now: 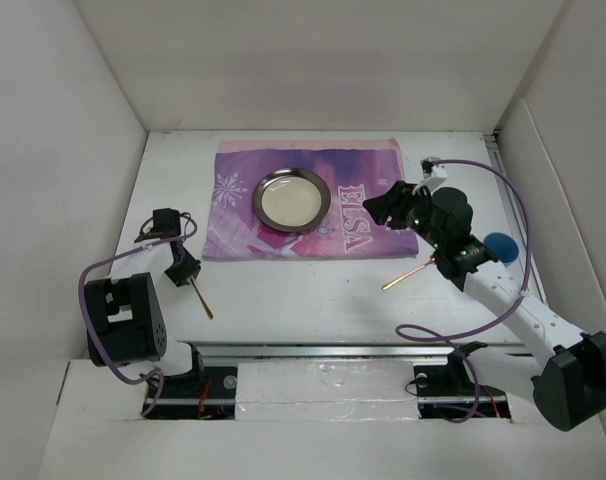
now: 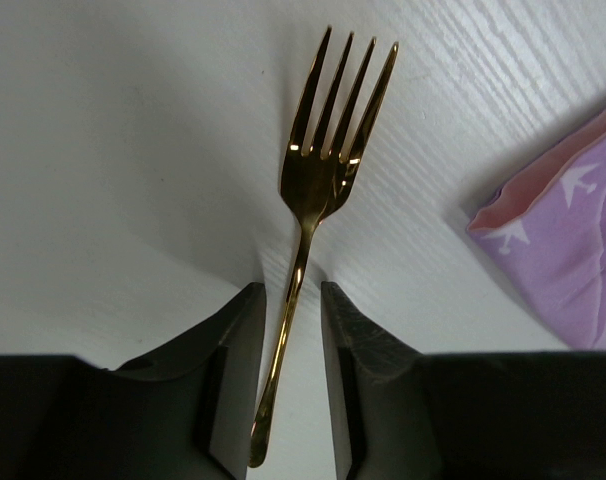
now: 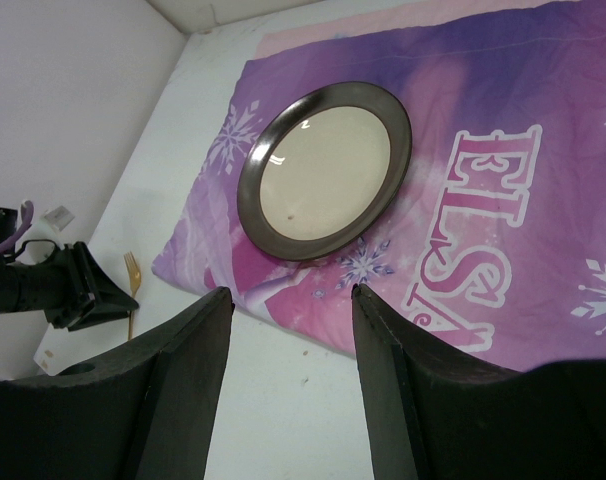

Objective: Set the dinner table for one person

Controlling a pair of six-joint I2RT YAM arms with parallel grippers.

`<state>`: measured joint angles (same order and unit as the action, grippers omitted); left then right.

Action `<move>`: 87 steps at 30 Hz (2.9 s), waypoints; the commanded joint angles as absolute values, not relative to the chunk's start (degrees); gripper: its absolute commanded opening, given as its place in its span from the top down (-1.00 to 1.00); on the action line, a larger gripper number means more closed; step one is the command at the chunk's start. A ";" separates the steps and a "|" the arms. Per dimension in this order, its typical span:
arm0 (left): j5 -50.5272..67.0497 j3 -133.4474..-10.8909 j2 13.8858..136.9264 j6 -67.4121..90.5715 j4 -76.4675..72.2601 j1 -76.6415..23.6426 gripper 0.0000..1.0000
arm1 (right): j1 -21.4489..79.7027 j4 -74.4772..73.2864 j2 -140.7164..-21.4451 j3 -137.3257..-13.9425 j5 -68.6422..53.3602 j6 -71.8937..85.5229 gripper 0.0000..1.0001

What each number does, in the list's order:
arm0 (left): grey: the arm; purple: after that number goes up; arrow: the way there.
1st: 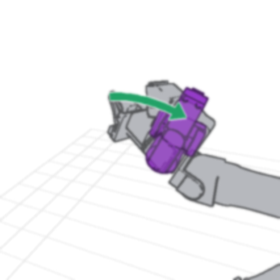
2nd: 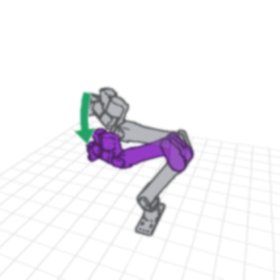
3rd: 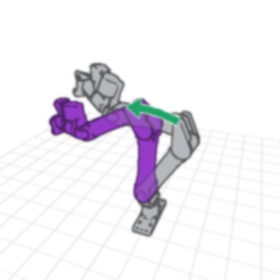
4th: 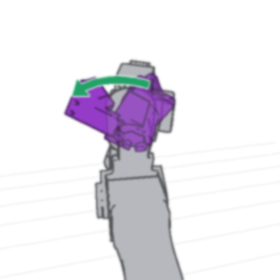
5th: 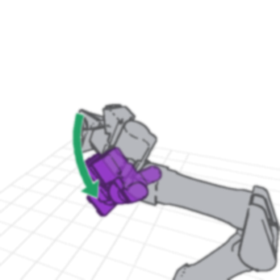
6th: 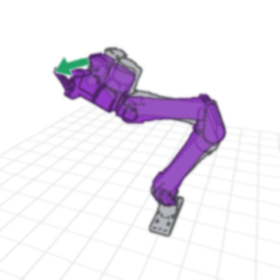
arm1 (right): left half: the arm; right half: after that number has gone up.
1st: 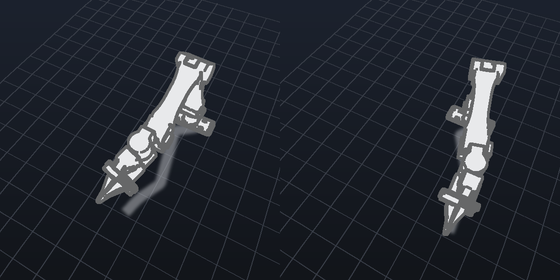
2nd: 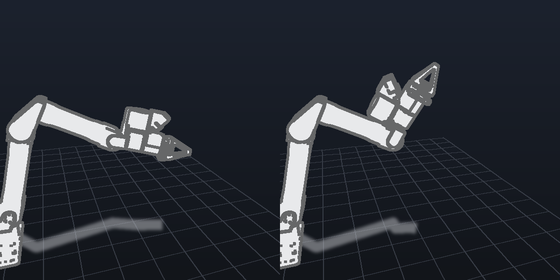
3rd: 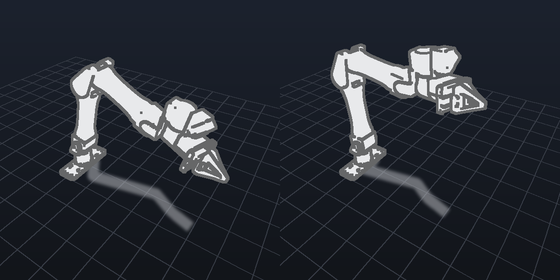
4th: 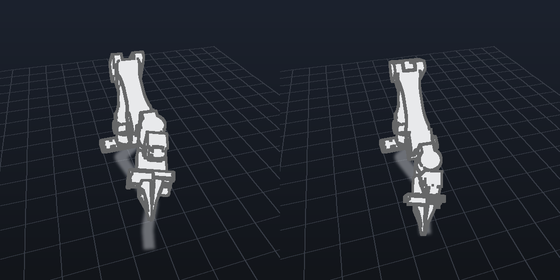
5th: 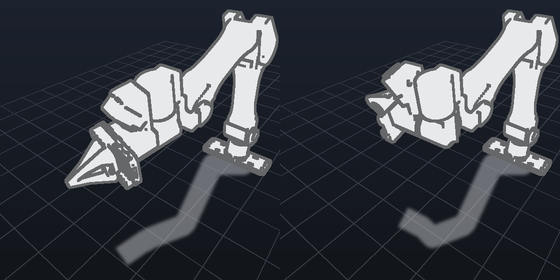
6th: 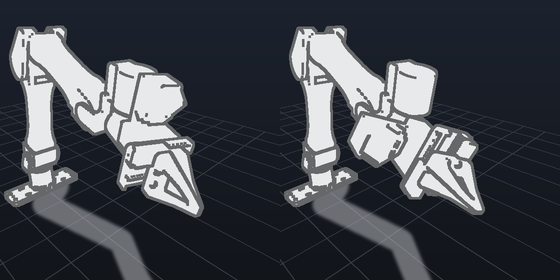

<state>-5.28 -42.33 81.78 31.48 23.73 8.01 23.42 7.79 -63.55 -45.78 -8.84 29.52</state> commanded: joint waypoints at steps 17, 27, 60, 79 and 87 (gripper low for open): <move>-6.58 -47.54 70.43 26.46 22.16 3.90 1.00 | 21.27 10.63 -61.61 -43.59 -10.28 28.83 -0.13; -10.47 -74.86 89.54 17.06 22.15 -10.02 1.00 | 22.05 12.92 -64.24 -43.07 -10.99 28.74 -0.12; -7.82 -103.18 124.71 5.89 28.12 -11.25 1.00 | 24.87 11.87 -68.03 -44.65 -6.59 27.16 -0.11; 3.33 -101.88 103.47 11.85 24.71 -11.25 -0.15 | 26.54 10.55 -69.61 -45.26 -2.38 26.28 1.00; 18.45 -73.62 68.85 19.77 11.17 -11.87 1.00 | 27.86 1.78 -63.21 -39.58 6.67 28.56 1.00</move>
